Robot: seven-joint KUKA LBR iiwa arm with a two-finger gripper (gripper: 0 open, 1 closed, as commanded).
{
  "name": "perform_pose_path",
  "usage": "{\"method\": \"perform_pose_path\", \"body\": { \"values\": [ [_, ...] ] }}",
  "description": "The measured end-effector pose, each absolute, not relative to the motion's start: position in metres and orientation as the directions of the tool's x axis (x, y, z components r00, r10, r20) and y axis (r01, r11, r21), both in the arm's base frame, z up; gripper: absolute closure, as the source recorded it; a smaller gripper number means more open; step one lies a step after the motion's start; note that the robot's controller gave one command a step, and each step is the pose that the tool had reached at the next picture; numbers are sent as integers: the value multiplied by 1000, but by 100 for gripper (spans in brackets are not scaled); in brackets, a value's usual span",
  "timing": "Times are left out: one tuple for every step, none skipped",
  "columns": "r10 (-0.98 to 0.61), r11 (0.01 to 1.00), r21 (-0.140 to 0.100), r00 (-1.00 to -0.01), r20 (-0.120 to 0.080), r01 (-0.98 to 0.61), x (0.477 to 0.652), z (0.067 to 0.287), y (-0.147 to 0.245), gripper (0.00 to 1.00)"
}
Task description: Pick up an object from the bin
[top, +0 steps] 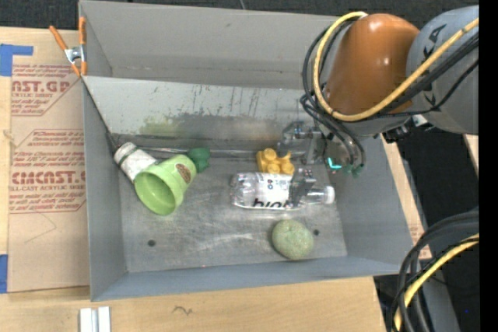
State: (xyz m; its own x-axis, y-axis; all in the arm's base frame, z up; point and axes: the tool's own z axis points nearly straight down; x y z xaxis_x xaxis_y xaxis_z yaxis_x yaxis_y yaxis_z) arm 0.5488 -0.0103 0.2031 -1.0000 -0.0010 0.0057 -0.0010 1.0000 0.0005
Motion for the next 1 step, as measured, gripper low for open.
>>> {"method": "perform_pose_path", "body": {
  "values": [
    [-1, 1000, 0, -1000, -2, -1, 550, 207, -10, 0]
  ]
}}
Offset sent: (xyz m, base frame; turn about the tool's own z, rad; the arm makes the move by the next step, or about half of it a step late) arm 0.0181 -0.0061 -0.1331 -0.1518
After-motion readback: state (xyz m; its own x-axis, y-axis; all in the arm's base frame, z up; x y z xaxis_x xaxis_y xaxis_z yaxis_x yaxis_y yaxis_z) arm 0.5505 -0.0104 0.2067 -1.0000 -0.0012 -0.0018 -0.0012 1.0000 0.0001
